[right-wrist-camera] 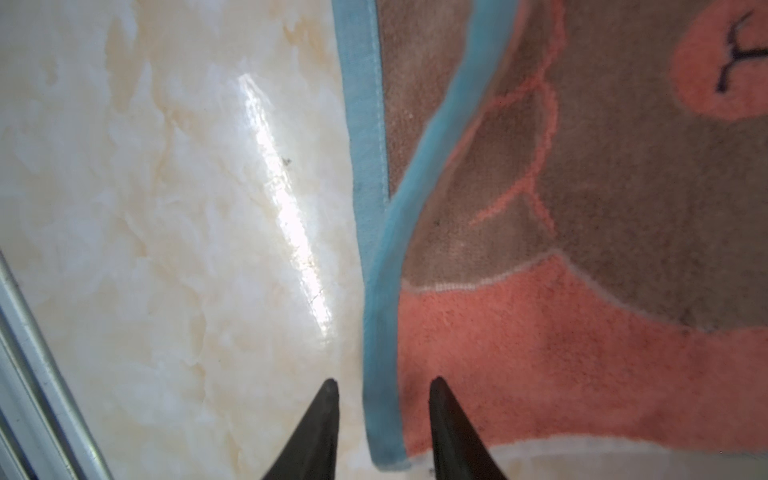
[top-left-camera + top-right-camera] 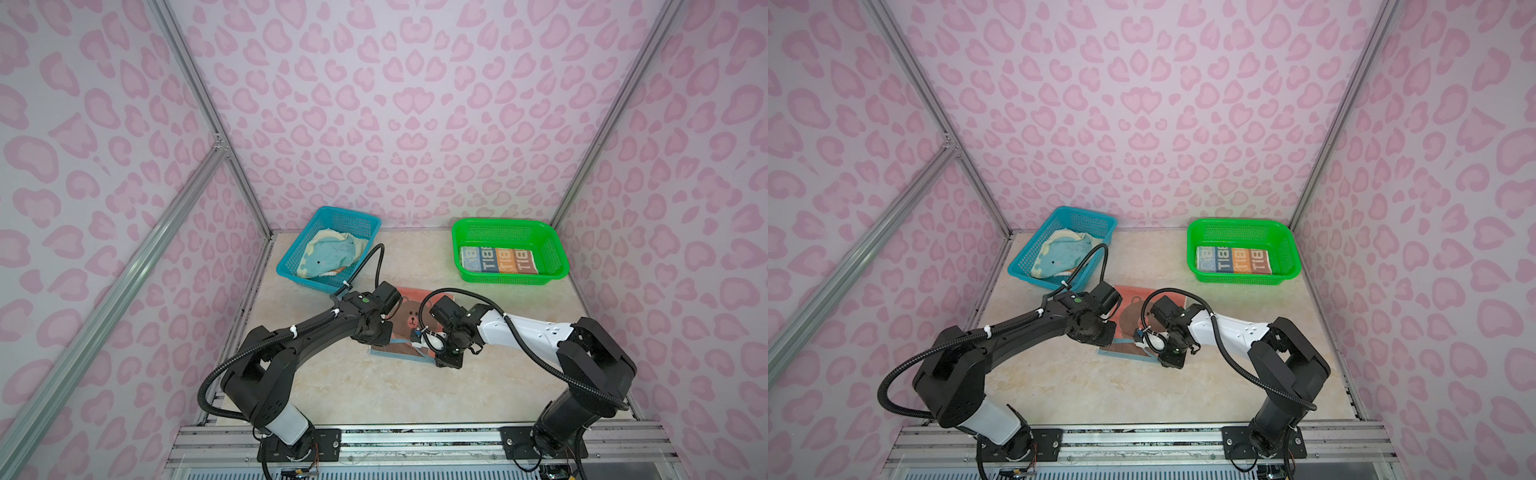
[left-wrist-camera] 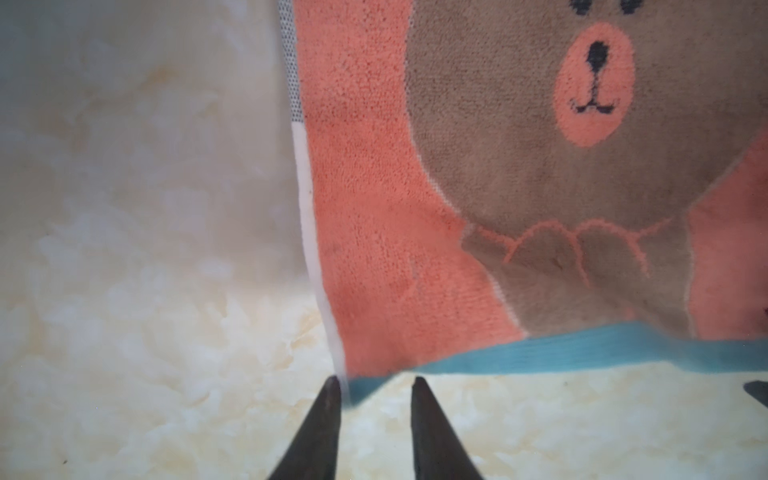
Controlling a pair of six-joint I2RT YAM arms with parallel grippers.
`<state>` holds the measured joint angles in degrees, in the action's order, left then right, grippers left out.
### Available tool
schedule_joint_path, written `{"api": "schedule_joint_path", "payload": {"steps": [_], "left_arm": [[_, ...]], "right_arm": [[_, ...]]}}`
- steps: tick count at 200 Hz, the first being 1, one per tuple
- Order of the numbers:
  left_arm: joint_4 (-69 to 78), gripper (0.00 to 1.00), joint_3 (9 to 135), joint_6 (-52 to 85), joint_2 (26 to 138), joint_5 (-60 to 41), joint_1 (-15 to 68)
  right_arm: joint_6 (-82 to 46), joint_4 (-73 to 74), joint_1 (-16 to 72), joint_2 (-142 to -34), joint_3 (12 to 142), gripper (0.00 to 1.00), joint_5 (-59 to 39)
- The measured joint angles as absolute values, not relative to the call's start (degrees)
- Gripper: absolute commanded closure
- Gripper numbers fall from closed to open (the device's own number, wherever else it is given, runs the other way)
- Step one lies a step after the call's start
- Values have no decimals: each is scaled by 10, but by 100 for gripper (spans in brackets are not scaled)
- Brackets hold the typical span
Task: Fold and stack the towels
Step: 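Lay the towel flat on the table with both grippers, drawing it toward the robot, then open both grippers and raise them off the flat bear towel, then lower both grippers to the towel's far corners and pinch them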
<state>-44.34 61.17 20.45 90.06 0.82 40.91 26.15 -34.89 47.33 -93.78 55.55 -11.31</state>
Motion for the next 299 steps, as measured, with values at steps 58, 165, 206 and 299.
{"api": "schedule_joint_path", "payload": {"steps": [58,165,206,299], "left_arm": [[-481,47,600,220,836,35,409],[-378,26,698,218,923,76,340],[-347,28,790,191,1034,66,322],[-349,30,933,172,1189,93,307]], "right_arm": [[246,-339,473,-884,531,56,-123],[-50,-178,313,-898,563,53,-3],[-126,-128,280,-952,587,55,17],[-166,-77,268,-1049,623,59,30]]}}
